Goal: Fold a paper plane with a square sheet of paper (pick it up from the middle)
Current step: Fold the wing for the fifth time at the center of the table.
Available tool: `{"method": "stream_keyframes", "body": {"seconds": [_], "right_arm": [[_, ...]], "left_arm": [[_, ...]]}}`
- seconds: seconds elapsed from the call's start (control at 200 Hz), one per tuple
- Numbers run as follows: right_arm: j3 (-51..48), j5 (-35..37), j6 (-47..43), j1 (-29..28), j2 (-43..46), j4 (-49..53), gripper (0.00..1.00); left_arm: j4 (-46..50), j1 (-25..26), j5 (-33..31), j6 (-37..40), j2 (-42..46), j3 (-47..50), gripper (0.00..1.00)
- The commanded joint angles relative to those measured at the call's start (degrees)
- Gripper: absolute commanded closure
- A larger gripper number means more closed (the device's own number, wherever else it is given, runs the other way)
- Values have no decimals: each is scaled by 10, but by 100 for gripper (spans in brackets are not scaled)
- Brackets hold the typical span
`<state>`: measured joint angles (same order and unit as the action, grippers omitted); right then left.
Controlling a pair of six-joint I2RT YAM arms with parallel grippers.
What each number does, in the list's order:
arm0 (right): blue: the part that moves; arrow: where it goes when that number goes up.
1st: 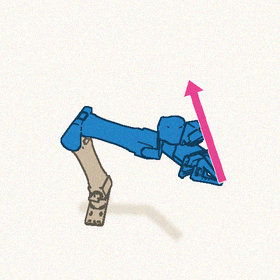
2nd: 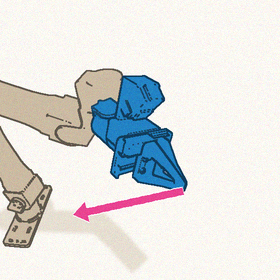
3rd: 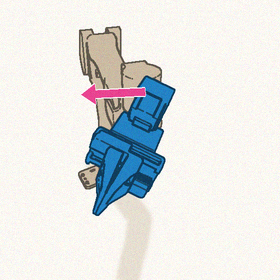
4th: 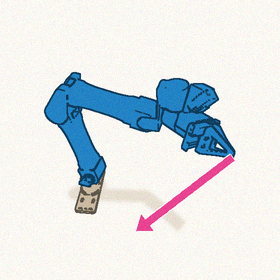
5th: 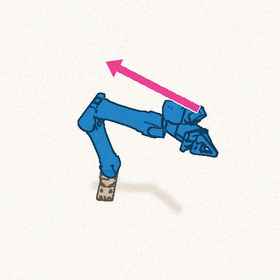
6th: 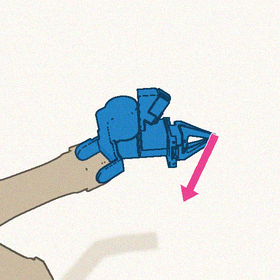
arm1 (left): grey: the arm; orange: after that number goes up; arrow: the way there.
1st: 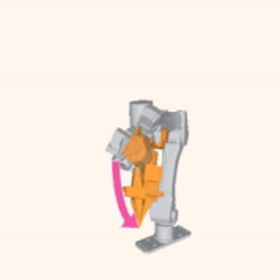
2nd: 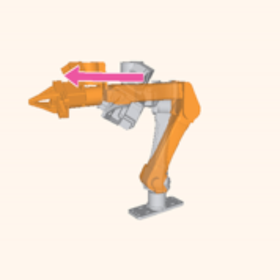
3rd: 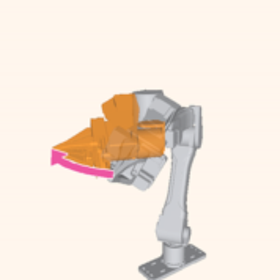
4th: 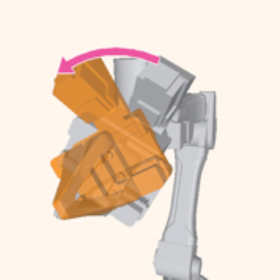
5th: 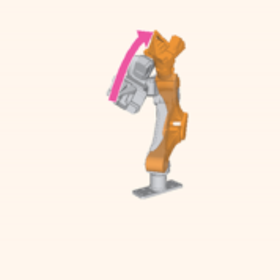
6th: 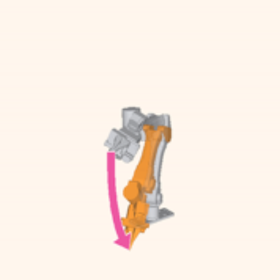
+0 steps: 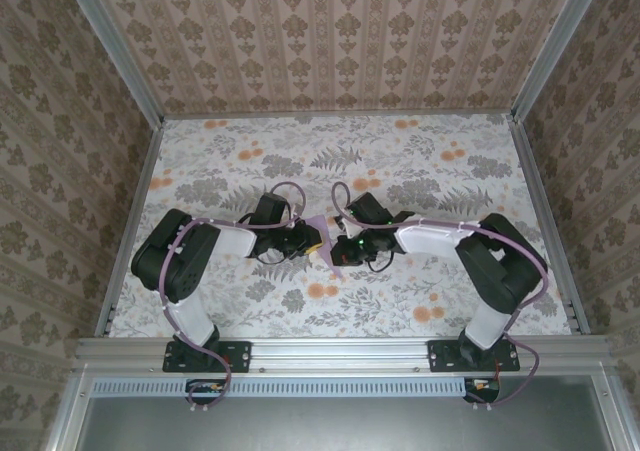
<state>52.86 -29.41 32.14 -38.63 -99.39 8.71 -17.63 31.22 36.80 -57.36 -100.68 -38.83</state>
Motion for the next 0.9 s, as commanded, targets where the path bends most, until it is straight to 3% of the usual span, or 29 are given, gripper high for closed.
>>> {"method": "stream_keyframes", "body": {"seconds": [0.0, 0.625, 0.895], "right_arm": [[29, -20, 19, -6, -32, -29, 96], [-34, -63, -2, -1, -95, -97, 100], [-64, -63, -20, 2, -46, -116, 100]], "left_arm": [[21, 2, -22, 7, 0, 13, 82], [46, 2, -41, 9, 1, 19, 87], [63, 0, -49, 14, 2, 19, 89]]}}
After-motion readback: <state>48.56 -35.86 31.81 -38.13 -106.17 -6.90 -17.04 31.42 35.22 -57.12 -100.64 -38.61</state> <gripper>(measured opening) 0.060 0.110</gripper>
